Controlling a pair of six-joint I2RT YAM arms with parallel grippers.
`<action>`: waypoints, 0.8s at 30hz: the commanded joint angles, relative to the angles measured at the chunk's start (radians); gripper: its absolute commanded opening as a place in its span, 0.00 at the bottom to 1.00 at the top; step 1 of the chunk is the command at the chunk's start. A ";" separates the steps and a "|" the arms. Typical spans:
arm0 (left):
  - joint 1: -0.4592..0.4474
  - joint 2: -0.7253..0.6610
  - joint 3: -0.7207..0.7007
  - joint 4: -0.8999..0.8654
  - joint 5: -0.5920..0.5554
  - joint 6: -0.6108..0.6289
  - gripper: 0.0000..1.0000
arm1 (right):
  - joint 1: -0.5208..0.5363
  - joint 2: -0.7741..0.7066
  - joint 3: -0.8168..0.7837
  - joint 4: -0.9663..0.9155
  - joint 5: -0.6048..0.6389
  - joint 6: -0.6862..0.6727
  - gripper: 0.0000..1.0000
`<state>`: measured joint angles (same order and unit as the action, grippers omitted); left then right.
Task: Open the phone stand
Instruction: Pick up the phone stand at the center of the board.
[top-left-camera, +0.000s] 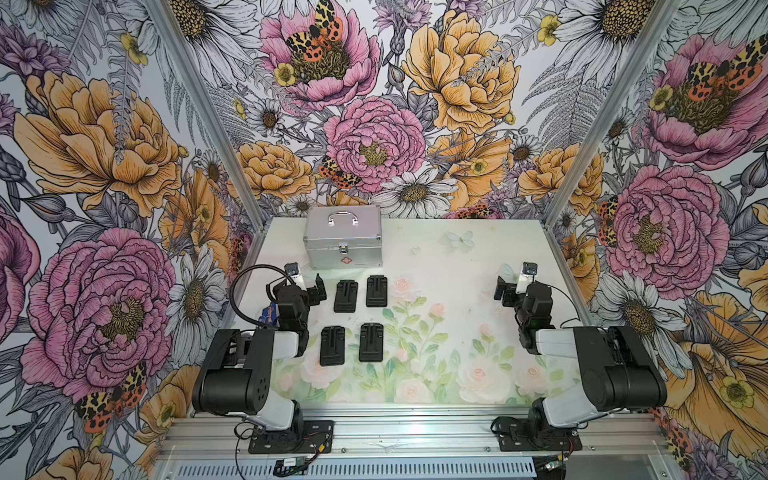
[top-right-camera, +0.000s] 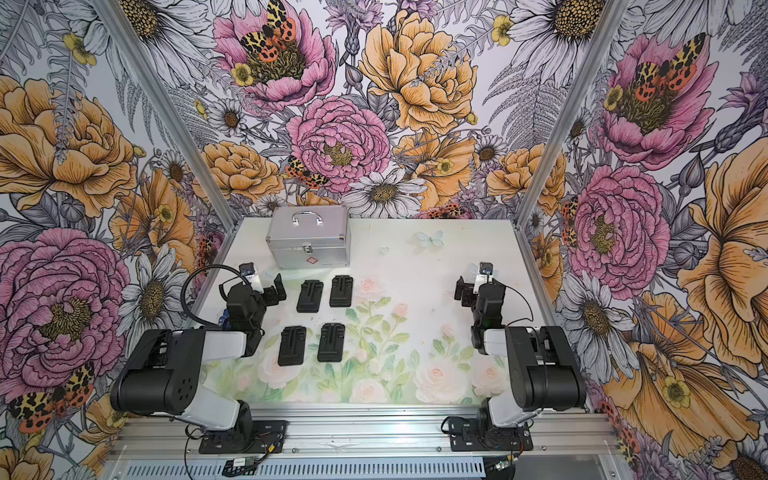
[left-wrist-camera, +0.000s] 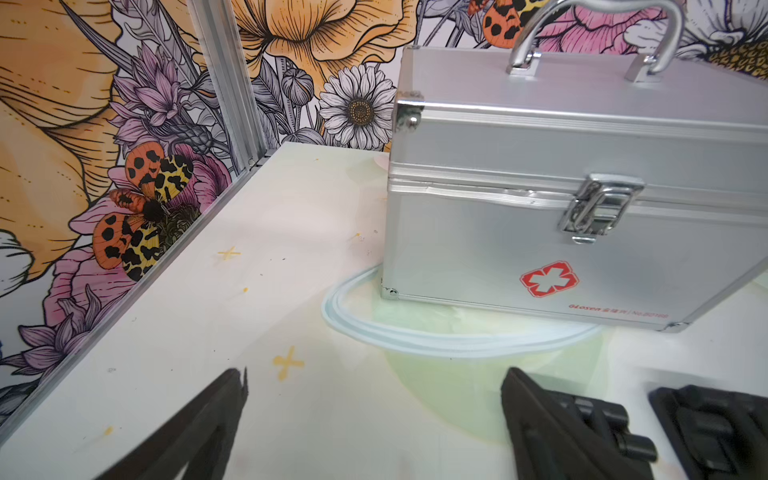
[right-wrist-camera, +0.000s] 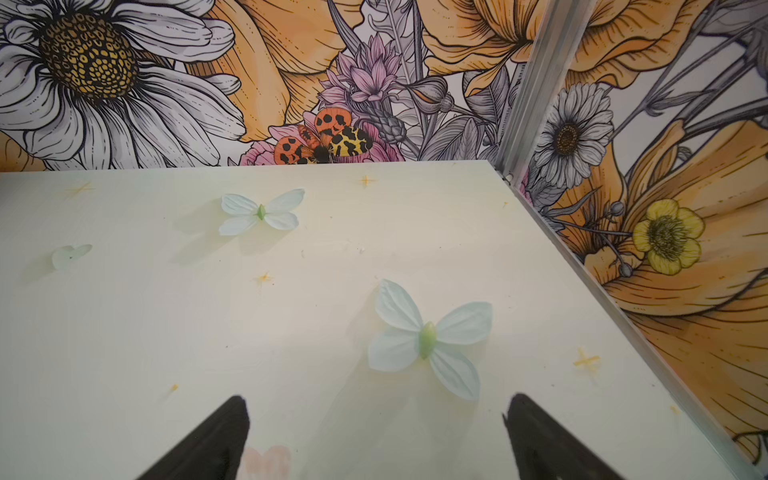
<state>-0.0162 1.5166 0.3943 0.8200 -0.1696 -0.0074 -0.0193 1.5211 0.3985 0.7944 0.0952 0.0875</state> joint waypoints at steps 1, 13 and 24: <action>0.004 0.004 0.000 0.029 0.013 0.017 0.99 | -0.008 0.002 0.016 0.002 -0.015 -0.005 0.99; 0.004 0.003 0.001 0.029 0.013 0.016 0.99 | -0.013 0.002 0.018 0.002 -0.026 -0.001 0.99; -0.025 -0.130 0.102 -0.252 -0.017 0.037 0.99 | 0.075 -0.029 0.294 -0.481 0.126 -0.052 0.99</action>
<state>-0.0254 1.4658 0.4187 0.7078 -0.1711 0.0048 0.0139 1.5089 0.5373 0.5571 0.1322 0.0711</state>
